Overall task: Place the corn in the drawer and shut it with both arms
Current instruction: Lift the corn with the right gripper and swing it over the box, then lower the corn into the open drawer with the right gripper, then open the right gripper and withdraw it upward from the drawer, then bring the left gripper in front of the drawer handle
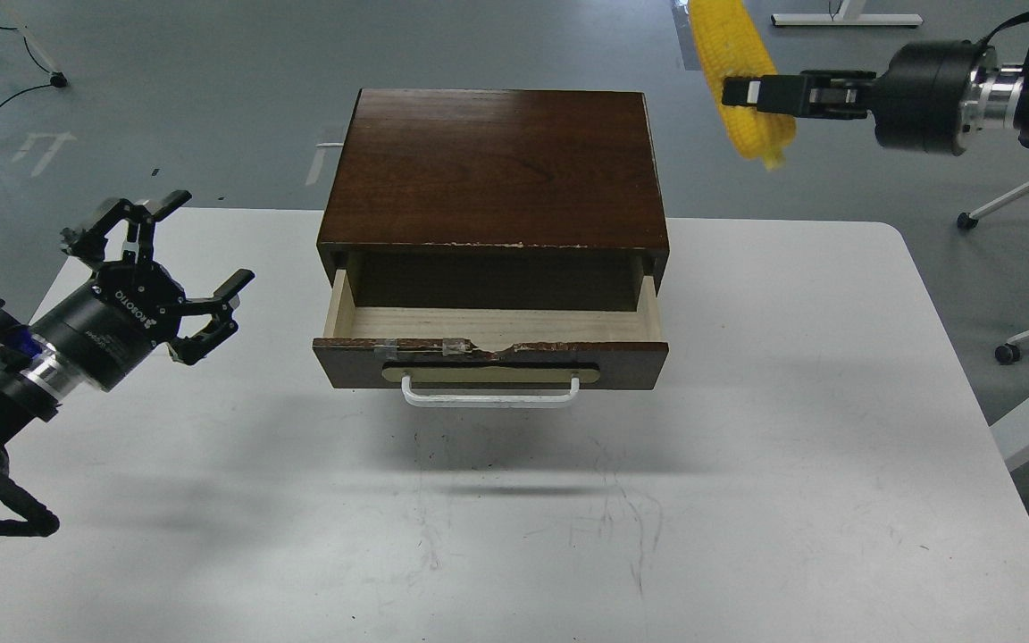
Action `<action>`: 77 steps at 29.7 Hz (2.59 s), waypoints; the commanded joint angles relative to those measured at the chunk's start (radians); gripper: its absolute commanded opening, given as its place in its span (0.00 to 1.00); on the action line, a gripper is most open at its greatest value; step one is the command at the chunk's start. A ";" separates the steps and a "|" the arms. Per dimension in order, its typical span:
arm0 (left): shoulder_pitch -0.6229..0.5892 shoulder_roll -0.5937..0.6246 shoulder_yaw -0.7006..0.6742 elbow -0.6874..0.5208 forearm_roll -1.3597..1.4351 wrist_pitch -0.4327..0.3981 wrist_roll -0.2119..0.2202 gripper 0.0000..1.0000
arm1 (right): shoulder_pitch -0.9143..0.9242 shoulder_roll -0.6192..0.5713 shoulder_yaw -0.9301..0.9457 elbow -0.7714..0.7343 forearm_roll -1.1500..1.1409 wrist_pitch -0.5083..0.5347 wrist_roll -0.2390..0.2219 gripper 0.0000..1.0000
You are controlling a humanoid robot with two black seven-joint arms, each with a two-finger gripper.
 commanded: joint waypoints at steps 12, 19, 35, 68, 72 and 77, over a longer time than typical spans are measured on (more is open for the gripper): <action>0.002 0.038 0.000 -0.005 -0.003 0.000 0.000 1.00 | 0.173 0.379 -0.300 -0.006 -0.238 -0.129 0.000 0.14; 0.002 0.038 0.001 -0.005 -0.003 0.000 0.000 1.00 | 0.173 0.441 -0.349 -0.029 -0.307 -0.183 0.000 0.26; 0.007 0.041 0.001 -0.002 -0.003 0.000 0.000 1.00 | 0.157 0.484 -0.356 -0.060 -0.292 -0.198 0.000 0.99; -0.354 0.090 -0.117 0.041 0.432 0.000 0.000 1.00 | -0.929 0.039 0.539 -0.247 0.839 -0.202 0.000 1.00; -0.366 0.081 -0.156 -0.221 0.737 0.000 0.000 1.00 | -0.955 0.065 0.539 -0.311 0.839 -0.204 0.000 1.00; -0.355 0.012 -0.135 -0.425 1.131 0.000 0.000 1.00 | -0.970 0.080 0.539 -0.319 0.839 -0.204 0.000 1.00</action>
